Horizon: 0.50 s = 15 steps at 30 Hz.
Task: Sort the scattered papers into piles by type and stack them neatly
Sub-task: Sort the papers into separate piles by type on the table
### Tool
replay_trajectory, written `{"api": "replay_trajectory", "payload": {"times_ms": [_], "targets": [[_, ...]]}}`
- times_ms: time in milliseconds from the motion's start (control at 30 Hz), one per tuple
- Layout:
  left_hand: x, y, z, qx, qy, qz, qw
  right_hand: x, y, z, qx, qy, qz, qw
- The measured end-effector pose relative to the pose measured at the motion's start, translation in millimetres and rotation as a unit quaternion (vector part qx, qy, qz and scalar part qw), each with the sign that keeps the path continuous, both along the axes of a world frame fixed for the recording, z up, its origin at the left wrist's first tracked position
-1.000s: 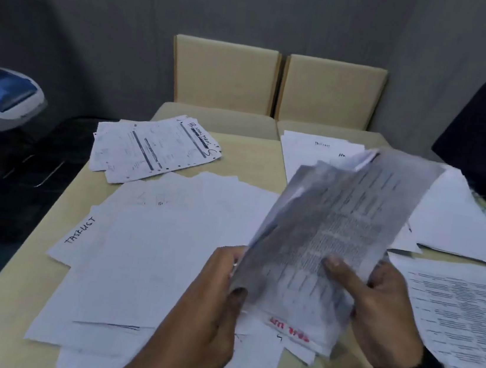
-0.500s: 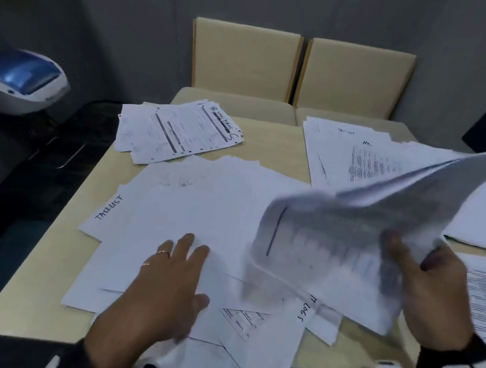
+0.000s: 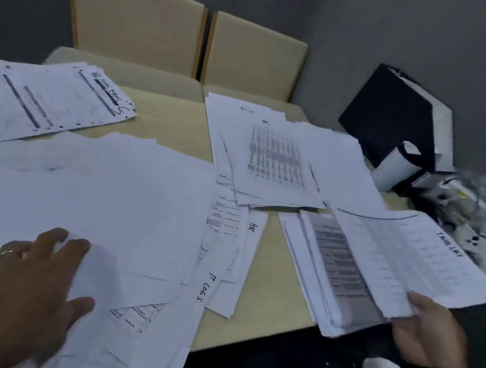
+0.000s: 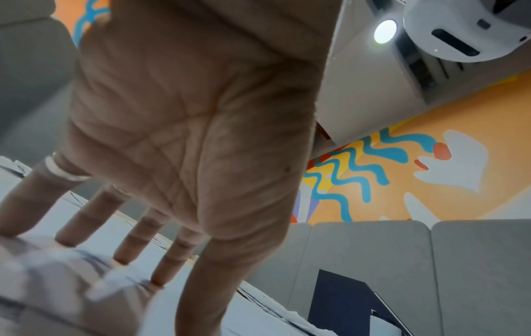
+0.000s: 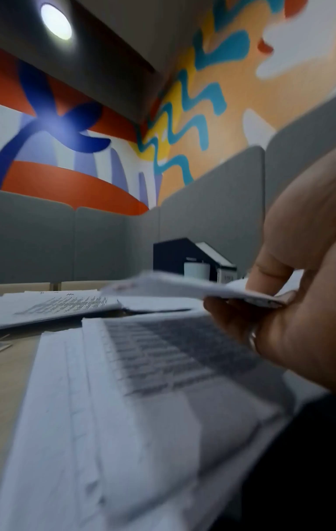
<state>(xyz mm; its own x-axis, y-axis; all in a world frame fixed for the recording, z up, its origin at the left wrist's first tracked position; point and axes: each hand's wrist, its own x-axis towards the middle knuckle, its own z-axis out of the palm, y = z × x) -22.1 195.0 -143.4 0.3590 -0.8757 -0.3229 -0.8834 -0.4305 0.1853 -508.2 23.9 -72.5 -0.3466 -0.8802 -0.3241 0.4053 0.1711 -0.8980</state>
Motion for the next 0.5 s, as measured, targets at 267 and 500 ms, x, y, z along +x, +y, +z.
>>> {"api": "replay_trajectory", "payload": {"times_ms": [267,500], "targets": [[23,2,-63,-0.095,0.013,-0.025,0.995,-39,-15,-52,0.123,0.067,-0.071,0.988],[-9,-2,34,0.056,-0.016,0.099,0.993,70,21,7,-0.078,0.514,-0.057,0.852]]}}
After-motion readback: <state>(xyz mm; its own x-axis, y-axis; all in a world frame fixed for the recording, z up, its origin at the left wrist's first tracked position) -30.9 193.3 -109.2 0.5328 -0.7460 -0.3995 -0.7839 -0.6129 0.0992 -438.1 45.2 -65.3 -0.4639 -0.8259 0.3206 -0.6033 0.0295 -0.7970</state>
